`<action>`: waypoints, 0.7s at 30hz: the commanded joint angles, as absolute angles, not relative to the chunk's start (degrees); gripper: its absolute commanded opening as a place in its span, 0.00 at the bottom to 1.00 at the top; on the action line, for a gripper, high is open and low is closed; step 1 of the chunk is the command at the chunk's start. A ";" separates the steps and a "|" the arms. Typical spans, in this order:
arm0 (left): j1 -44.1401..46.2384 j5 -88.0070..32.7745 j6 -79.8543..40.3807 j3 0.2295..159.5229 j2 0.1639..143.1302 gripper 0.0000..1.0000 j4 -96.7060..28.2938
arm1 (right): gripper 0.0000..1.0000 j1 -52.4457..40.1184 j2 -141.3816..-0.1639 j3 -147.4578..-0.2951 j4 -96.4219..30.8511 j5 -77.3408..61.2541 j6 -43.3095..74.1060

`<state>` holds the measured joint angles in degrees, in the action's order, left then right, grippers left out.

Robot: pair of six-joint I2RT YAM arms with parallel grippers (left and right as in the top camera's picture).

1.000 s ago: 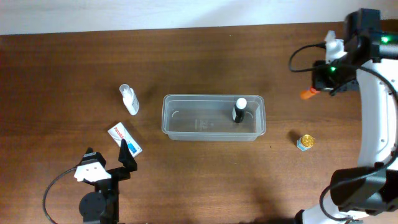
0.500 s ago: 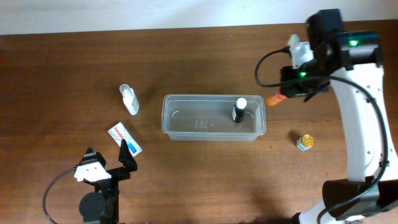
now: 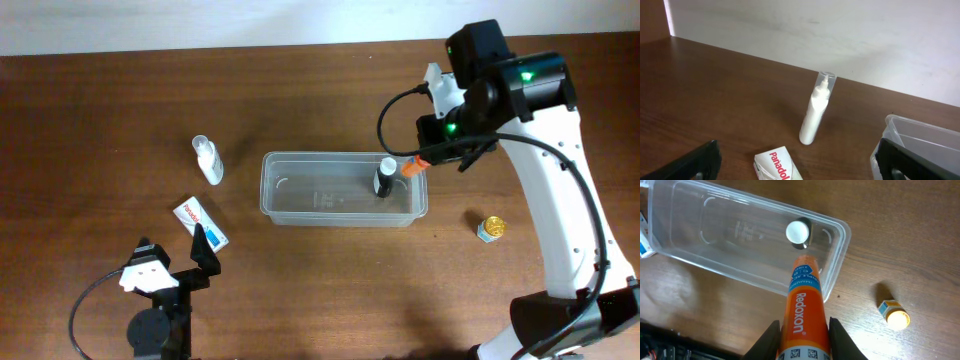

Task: Pack container
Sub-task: 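Lift the orange tube and carry it over the container, then lower the orange tube beside the brown bottle and release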

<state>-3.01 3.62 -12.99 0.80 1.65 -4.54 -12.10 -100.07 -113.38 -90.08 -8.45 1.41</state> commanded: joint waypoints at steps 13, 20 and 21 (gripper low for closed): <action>-3.03 3.20 -11.92 0.54 1.67 1.00 -4.58 | 0.23 -15.38 -102.98 -108.07 -88.07 -2.96 3.49; -3.03 3.20 -11.92 0.54 1.67 1.00 -4.58 | 0.23 -15.38 -103.02 -99.83 -80.82 -3.18 3.51; -3.03 3.18 -11.92 0.54 1.67 1.00 -4.58 | 0.23 -15.38 -103.02 -98.56 -79.61 -3.18 3.51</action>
<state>-3.01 3.62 -12.99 0.80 1.65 -4.54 -14.96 -103.04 -101.45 -81.41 -3.90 3.05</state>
